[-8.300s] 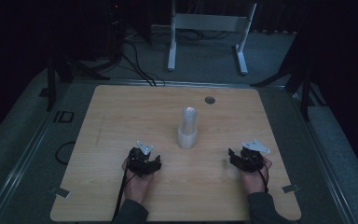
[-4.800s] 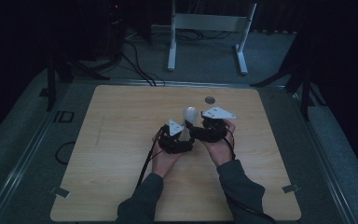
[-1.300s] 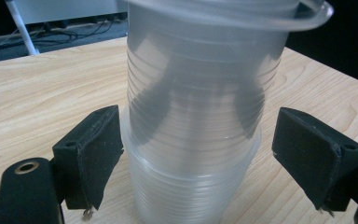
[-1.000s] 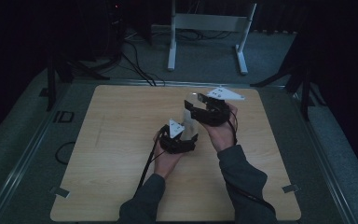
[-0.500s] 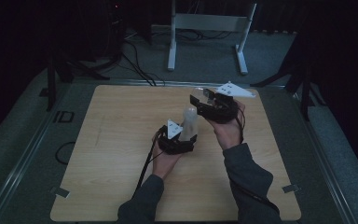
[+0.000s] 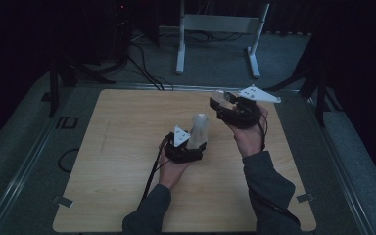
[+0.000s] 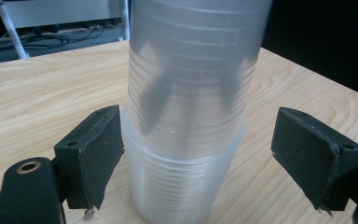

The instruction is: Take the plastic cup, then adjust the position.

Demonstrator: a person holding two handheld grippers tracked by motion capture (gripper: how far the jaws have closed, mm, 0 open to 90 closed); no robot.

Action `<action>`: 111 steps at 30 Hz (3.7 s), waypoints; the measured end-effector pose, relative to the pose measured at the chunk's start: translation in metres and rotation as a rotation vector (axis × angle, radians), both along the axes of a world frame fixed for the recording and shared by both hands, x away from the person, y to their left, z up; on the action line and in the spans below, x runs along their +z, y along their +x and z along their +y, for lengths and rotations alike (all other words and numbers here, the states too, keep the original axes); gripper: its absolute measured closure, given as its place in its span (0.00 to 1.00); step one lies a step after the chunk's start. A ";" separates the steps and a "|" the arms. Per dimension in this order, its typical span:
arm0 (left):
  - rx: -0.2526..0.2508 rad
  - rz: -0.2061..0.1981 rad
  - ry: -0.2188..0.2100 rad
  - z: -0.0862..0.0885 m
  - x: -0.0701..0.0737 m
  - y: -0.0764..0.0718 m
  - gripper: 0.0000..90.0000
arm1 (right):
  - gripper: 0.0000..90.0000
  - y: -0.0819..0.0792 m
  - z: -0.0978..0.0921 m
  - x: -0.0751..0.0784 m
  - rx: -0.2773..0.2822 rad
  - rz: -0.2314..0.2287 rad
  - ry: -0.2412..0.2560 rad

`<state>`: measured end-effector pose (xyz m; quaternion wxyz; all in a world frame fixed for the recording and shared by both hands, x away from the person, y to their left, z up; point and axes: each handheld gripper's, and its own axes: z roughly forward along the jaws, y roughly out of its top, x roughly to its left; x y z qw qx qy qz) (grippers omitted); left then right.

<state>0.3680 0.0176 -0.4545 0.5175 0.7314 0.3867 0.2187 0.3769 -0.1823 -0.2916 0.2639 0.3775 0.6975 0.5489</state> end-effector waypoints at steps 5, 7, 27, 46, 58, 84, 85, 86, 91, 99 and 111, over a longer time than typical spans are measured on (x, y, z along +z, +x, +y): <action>-0.008 0.000 0.010 0.004 0.001 -0.003 0.18 | 0.45 0.000 -0.008 -0.001 -0.017 0.006 0.001; -0.010 -0.001 0.015 0.005 0.002 -0.004 0.18 | 0.45 0.000 -0.012 -0.002 -0.024 0.006 -0.002; 0.000 0.010 -0.010 0.017 0.000 -0.010 0.18 | 0.46 -0.001 -0.044 -0.023 -0.096 0.049 -0.019; -0.028 -0.024 -0.018 0.015 0.006 -0.023 0.18 | 0.46 -0.004 -0.058 -0.048 -0.122 0.094 -0.020; -0.051 -0.031 -0.013 0.011 0.006 -0.030 0.18 | 0.46 -0.006 -0.065 -0.067 -0.122 0.142 0.009; -0.078 -0.038 0.001 0.004 0.006 -0.034 0.18 | 0.46 -0.015 -0.075 -0.109 -0.110 0.263 0.132; -0.080 -0.037 0.002 0.004 0.006 -0.035 0.18 | 0.46 -0.015 -0.075 -0.110 -0.108 0.267 0.140; -0.080 -0.037 0.002 0.004 0.006 -0.035 0.18 | 0.46 -0.015 -0.075 -0.112 -0.106 0.275 0.149; -0.090 -0.042 0.011 0.001 0.007 -0.036 0.18 | 0.46 -0.017 -0.076 -0.117 -0.108 0.290 0.179; -0.103 -0.050 0.015 -0.002 0.009 -0.037 0.18 | 0.46 -0.020 -0.082 -0.120 -0.115 0.302 0.234; -0.123 -0.060 0.024 -0.005 0.011 -0.039 0.18 | 0.46 -0.024 -0.087 -0.129 -0.127 0.322 0.290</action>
